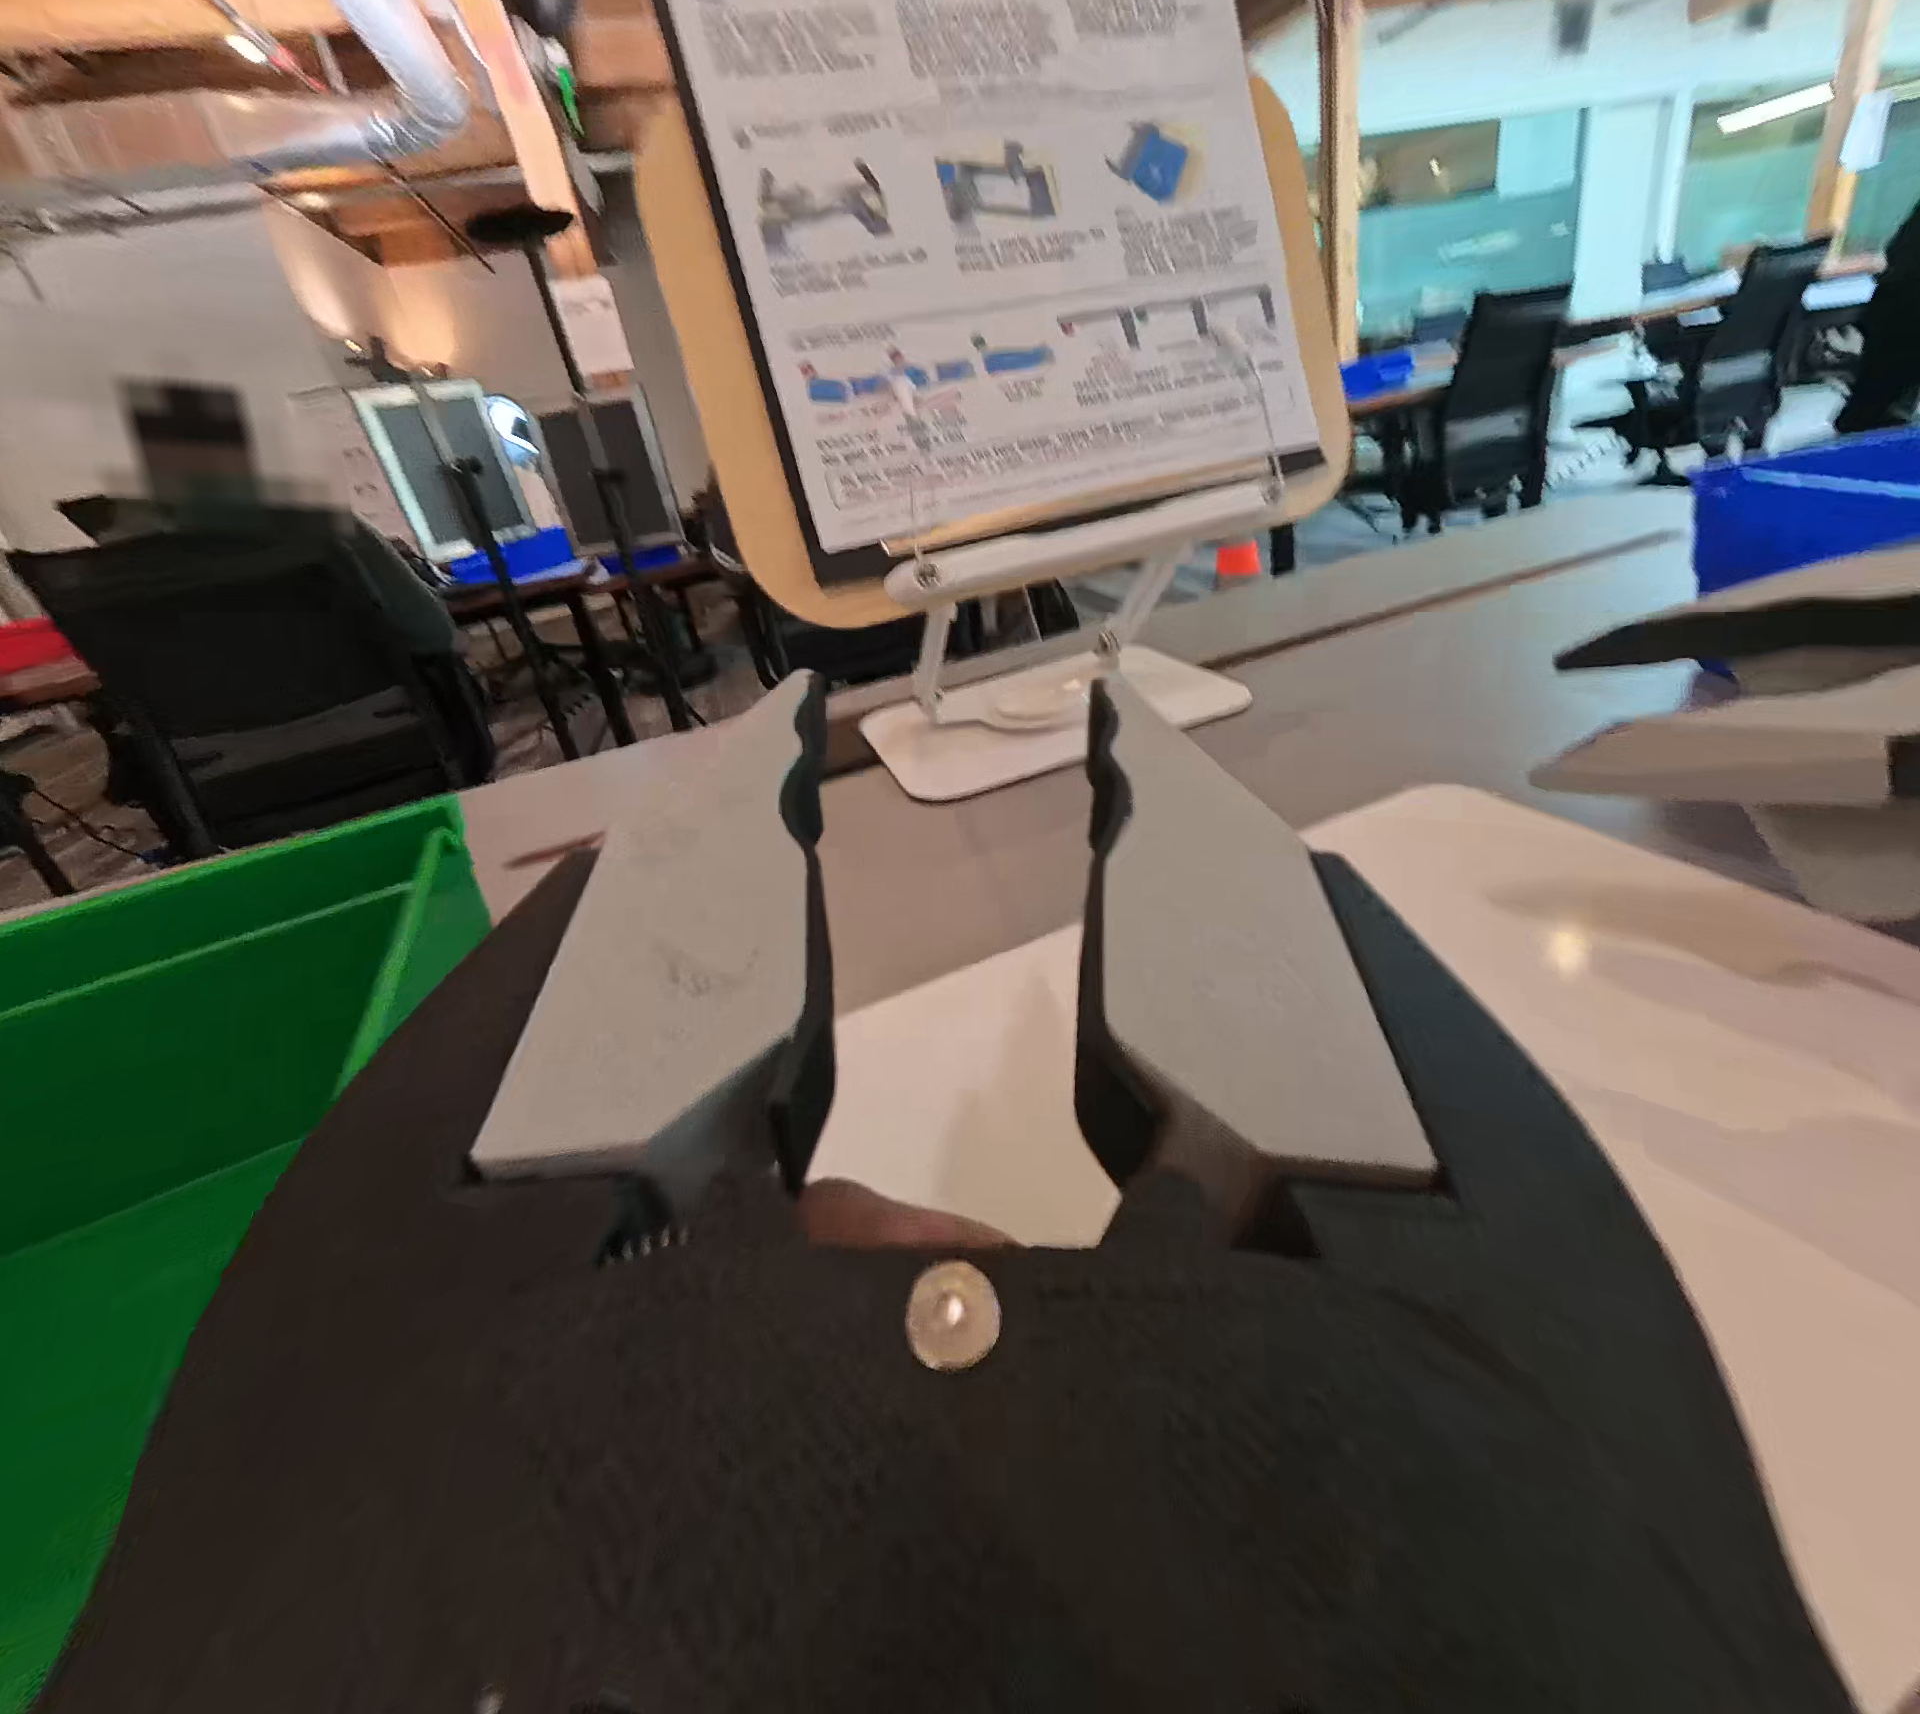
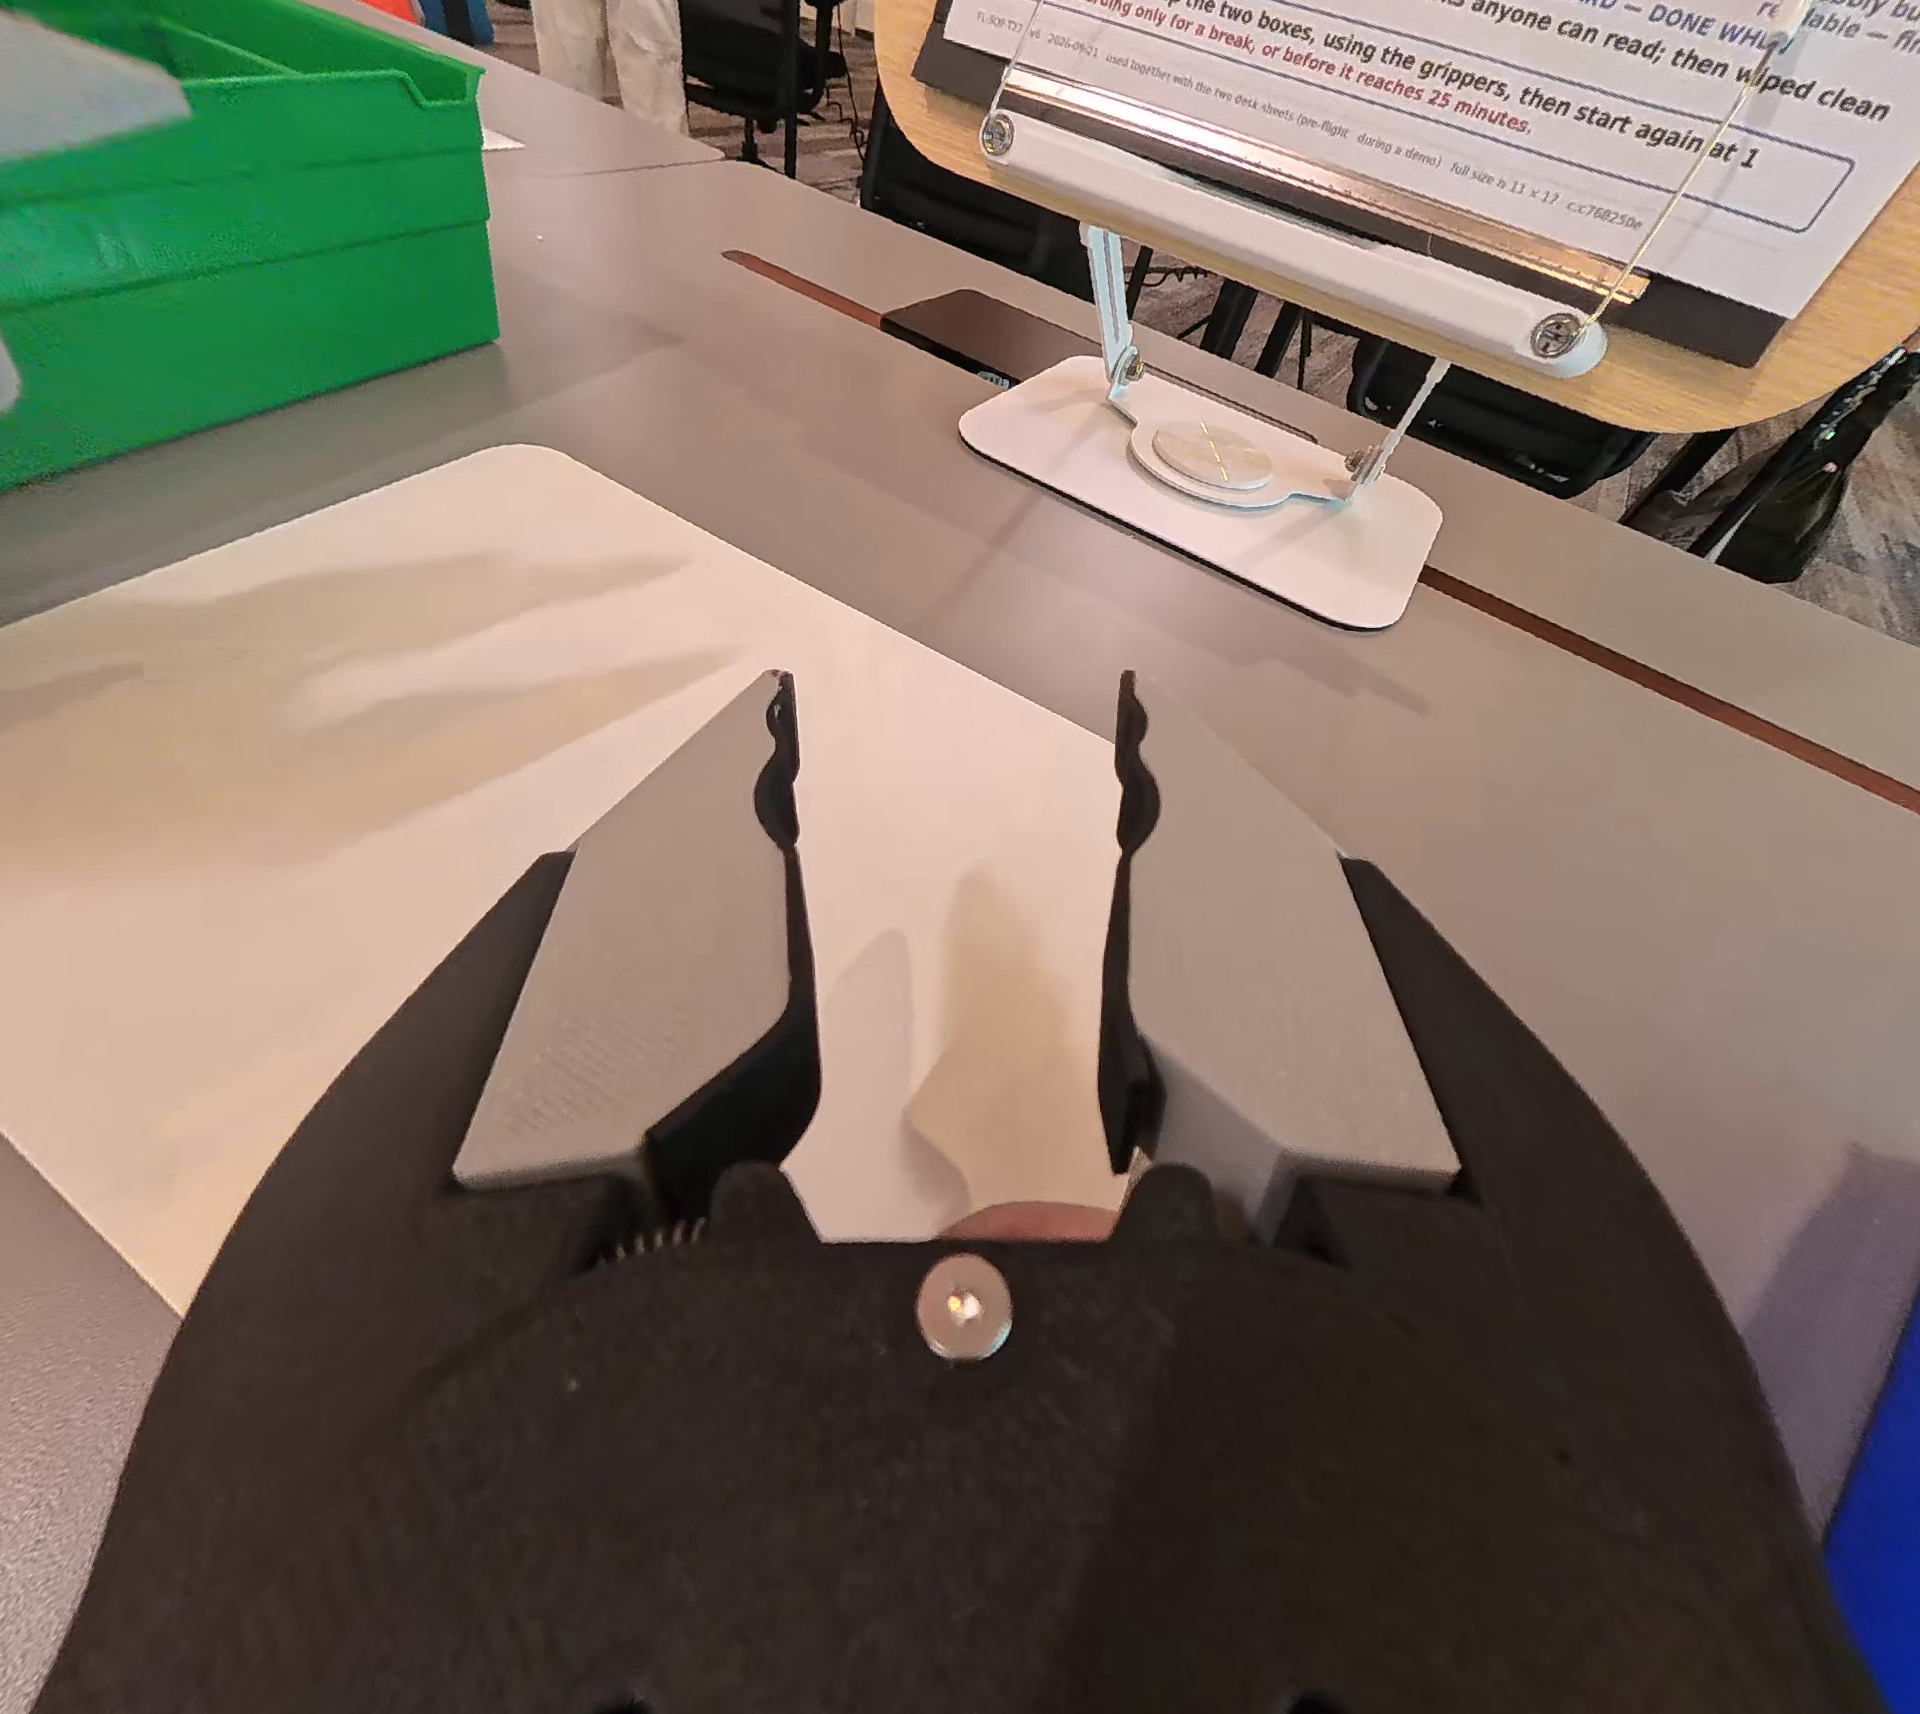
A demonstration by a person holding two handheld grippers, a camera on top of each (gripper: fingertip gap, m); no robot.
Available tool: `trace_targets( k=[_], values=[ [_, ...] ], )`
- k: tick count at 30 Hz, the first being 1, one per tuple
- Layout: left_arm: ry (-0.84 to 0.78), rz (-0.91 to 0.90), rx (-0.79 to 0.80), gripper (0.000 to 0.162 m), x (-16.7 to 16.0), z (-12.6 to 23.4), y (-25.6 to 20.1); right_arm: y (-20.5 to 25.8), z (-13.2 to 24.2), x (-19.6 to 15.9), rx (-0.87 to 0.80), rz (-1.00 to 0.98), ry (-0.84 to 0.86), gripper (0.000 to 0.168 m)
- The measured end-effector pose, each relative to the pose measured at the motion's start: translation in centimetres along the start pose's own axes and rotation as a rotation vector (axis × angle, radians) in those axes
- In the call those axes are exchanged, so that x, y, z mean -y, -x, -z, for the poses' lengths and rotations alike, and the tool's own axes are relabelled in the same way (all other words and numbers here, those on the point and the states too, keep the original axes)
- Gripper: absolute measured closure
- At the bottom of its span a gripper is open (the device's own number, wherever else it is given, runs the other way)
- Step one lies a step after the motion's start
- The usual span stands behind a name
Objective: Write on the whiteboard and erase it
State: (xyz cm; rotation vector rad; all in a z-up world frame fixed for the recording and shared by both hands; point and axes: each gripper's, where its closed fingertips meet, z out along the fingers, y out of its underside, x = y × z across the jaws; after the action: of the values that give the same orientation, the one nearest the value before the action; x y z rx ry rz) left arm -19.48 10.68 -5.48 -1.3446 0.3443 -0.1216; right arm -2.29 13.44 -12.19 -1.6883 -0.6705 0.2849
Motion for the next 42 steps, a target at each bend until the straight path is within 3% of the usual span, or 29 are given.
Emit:
trace_targets(
  k=[2, 5, 10, 18, 25, 27, 34, 42],
  values=[
    [-0.119, -0.008, 0.066, 0.103, 2.1, 0.8, 1.1, 0.0, 0.0, 0.0, -0.001, -0.002, 0.001, 0.109],
    [-0.263, -0.047, 0.094, 0.102, 4.7, 2.3, 1.2, -0.1, 0.1, 0.0, -0.003, -0.002, -0.002, 0.11],
    [-0.276, -0.065, 0.106, 0.102, 5.3, 2.8, 1.0, 0.0, 0.0, 0.0, -0.002, 0.0, 0.0, 0.11],
    [-0.129, -0.022, 0.045, 0.099, 5.0, 3.3, 1.2, -0.4, -0.1, -0.1, -0.012, 0.003, 0.005, 0.11],
    [-0.033, 0.058, 0.112, 0.09, 7.0, 5.9, 6.5, -0.7, -0.1, -0.1, -0.03, 0.008, 0.006, 0.11],
    [0.03, 0.036, 0.147, 0.083, 6.8, 6.2, 8.4, -0.8, -0.1, -0.3, -0.039, 0.004, 0.014, 0.11],
    [0.115, 0.092, 0.245, 0.079, 4.2, 7.5, 13.4, -2.5, 0.4, -0.1, -0.137, 0.023, -0.002, 0.107],
    [0.15, 0.087, 0.274, 0.078, 3.2, 8.0, 14.4, -2.6, 0.2, -0.3, -0.121, -0.015, 0.006, 0.105]
  ],
)
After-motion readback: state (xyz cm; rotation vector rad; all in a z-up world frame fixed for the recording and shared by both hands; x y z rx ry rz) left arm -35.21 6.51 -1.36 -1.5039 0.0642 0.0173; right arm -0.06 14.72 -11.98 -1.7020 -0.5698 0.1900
